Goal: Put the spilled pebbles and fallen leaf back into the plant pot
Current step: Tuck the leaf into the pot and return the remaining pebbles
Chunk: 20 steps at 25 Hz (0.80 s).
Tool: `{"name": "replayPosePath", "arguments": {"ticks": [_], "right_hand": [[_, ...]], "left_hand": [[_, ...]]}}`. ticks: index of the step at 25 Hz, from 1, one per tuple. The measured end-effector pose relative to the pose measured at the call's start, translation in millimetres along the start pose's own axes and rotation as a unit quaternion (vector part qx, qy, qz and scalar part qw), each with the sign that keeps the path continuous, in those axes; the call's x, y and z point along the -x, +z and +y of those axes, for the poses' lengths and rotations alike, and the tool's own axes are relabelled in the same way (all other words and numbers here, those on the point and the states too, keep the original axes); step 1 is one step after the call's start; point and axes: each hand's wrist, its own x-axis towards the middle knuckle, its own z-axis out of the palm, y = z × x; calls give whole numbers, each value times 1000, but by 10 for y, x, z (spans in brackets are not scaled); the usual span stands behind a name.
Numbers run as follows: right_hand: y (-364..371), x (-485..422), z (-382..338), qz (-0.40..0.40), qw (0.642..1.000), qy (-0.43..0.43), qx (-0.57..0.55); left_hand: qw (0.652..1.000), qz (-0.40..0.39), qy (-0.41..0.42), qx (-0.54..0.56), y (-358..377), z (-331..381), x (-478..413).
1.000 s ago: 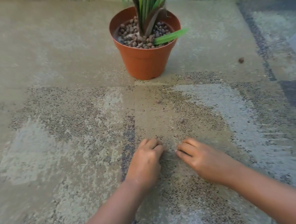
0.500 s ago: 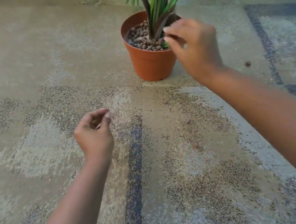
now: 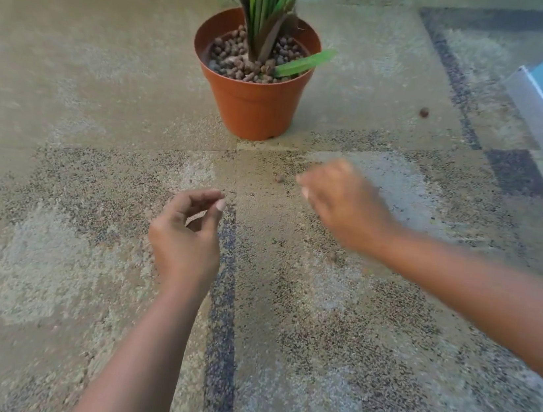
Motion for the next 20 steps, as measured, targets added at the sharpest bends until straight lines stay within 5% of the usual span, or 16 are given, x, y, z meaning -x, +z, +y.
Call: {"name": "replayPosePath", "arguments": {"ticks": [3, 9, 16, 20], "right_hand": [[270, 1136, 39, -153, 986, 17, 60], [78, 1430, 154, -190, 980, -59, -8], [101, 1388, 136, -170, 983, -76, -12], [73, 1357, 171, -158, 983, -96, 16]], "left_hand": [[1000, -4, 1, 9, 115, -4, 21], [1000, -7, -12, 17, 282, 71, 47], [988, 47, 136, 49, 602, 1040, -977], [968, 8, 195, -155, 879, 1327, -1590]]}}
